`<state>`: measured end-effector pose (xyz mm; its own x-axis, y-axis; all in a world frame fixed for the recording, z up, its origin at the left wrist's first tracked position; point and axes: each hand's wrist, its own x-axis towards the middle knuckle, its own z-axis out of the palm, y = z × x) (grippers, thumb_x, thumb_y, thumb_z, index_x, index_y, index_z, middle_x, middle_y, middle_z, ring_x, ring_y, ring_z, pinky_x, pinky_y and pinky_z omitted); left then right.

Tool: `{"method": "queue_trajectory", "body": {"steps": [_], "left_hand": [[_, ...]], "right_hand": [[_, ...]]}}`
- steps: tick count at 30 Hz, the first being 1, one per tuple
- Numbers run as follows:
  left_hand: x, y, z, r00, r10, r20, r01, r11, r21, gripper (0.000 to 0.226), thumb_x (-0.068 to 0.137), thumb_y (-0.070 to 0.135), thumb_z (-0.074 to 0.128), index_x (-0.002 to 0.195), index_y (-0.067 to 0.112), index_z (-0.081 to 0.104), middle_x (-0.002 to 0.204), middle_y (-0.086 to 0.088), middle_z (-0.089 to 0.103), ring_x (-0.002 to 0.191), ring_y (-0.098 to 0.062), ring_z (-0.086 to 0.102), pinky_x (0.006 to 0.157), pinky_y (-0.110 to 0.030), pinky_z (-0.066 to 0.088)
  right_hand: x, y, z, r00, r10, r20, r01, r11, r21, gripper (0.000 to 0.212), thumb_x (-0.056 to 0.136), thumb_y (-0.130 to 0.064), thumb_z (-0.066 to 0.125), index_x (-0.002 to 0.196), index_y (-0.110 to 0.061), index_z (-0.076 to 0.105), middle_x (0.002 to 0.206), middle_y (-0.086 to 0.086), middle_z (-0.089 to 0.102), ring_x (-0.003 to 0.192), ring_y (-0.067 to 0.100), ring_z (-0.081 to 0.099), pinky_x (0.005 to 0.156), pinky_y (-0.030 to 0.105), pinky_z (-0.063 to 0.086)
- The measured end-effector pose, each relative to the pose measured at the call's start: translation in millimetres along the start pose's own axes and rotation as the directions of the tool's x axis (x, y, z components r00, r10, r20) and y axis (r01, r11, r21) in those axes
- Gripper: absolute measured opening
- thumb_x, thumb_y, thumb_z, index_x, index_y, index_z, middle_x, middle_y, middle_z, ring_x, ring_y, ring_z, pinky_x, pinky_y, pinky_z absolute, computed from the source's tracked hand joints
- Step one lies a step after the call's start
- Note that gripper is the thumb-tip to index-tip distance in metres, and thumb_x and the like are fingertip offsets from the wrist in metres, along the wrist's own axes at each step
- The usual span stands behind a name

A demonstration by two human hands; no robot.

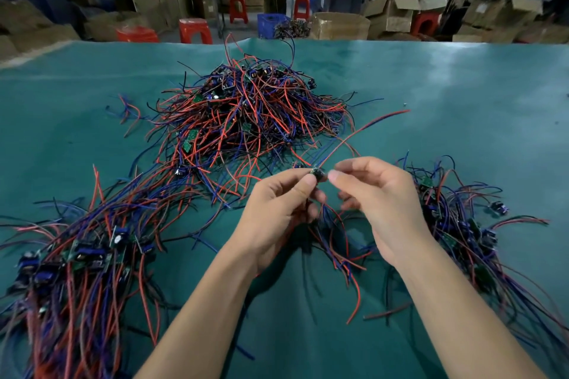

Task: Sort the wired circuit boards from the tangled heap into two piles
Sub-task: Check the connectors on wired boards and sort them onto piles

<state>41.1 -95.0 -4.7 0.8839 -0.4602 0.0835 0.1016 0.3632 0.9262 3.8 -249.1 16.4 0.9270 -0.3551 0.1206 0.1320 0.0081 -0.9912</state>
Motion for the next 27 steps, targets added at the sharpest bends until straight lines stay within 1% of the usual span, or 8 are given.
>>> {"method": "queue_trajectory", "body": {"steps": [5,8,11,15,19,24,26,27], "left_hand": [[-0.8,1.5,-0.3,0.996,-0.041,0.078,0.033,0.994,0.102,0.018,0.087,0.029,0.064,0.081,0.016,0.074,0.054,0.003,0.039,0.047,-0.009,0.025,0.047,-0.023,0.017],[-2.4,1.6,-2.0,0.990,-0.068,0.125,0.047,0.985,0.164,0.025,0.087,0.032,0.064,0.084,0.010,0.074,0.050,0.004,0.027,0.049,-0.013,0.015,0.049,-0.030,0.010],[-4.5,1.2,-0.4,0.983,-0.091,0.159,0.062,0.982,0.178,0.033,0.087,0.033,0.063,0.090,0.002,0.072,0.051,0.003,0.022,0.051,-0.015,0.011,0.051,-0.032,0.008],[-1.6,2.6,-1.3,0.970,-0.143,0.196,0.116,0.982,0.147,0.047,0.092,0.027,0.057,0.105,-0.018,0.060,0.047,0.005,0.023,0.046,-0.011,0.011,0.049,-0.029,0.009],[-1.4,2.2,0.8,0.956,-0.147,0.253,0.111,0.982,0.150,0.028,0.096,0.023,0.054,0.099,0.001,0.071,0.045,0.004,0.024,0.045,-0.010,0.011,0.048,-0.027,0.009],[-3.0,2.6,0.8,0.945,-0.143,0.295,0.088,0.978,0.191,0.024,0.096,0.024,0.056,0.095,0.007,0.073,0.046,0.004,0.023,0.044,-0.008,0.013,0.049,-0.028,0.009],[-2.6,2.0,-1.0,0.965,-0.123,0.230,0.083,0.981,0.177,0.024,0.099,0.022,0.055,0.095,0.008,0.074,0.045,0.004,0.028,0.042,-0.008,0.016,0.050,-0.029,0.009],[-2.0,2.2,-2.6,0.978,-0.100,0.182,0.072,0.986,0.153,0.025,0.100,0.021,0.052,0.096,0.008,0.073,0.046,0.003,0.033,0.041,-0.007,0.020,0.049,-0.028,0.010]], "right_hand": [[-1.9,-2.3,1.8,0.998,0.018,0.063,-0.019,1.000,0.018,0.013,0.089,-0.012,0.076,0.081,-0.019,0.084,0.073,0.004,0.074,0.061,0.012,0.058,0.052,0.023,0.047],[0.6,-4.0,-3.1,0.994,0.044,0.102,-0.051,0.996,0.067,0.007,0.087,-0.010,0.078,0.081,-0.012,0.081,0.070,0.006,0.070,0.059,0.016,0.062,0.052,0.023,0.046],[3.0,-3.1,-8.1,0.996,-0.014,0.094,0.016,1.000,-0.014,0.006,0.085,-0.013,0.081,0.080,-0.014,0.080,0.070,0.008,0.069,0.057,0.017,0.059,0.052,0.023,0.046],[8.4,-0.4,-13.9,0.969,-0.228,-0.094,0.197,0.944,-0.266,0.007,0.080,-0.033,0.078,0.077,-0.027,0.079,0.065,-0.001,0.070,0.051,0.008,0.053,0.052,0.023,0.046],[15.0,-5.3,-30.0,0.897,-0.293,-0.331,0.237,0.951,-0.201,0.013,0.081,-0.031,0.075,0.068,-0.033,0.077,0.057,-0.011,0.064,0.045,0.008,0.051,0.048,0.020,0.044],[19.6,-15.4,-52.9,0.719,-0.282,-0.636,0.291,0.952,-0.092,0.019,0.093,-0.018,0.070,0.074,-0.024,0.069,0.053,-0.016,0.060,0.041,0.002,0.053,0.046,0.024,0.045],[22.3,-19.2,-61.7,0.613,-0.247,-0.751,0.300,0.952,-0.068,0.013,0.097,-0.017,0.062,0.085,-0.019,0.065,0.056,-0.013,0.059,0.041,0.003,0.053,0.044,0.026,0.044],[22.9,-20.0,-63.4,0.592,-0.239,-0.770,0.288,0.955,-0.076,0.013,0.098,-0.019,0.058,0.087,-0.019,0.065,0.061,-0.011,0.059,0.042,0.003,0.052,0.042,0.026,0.042]]}}
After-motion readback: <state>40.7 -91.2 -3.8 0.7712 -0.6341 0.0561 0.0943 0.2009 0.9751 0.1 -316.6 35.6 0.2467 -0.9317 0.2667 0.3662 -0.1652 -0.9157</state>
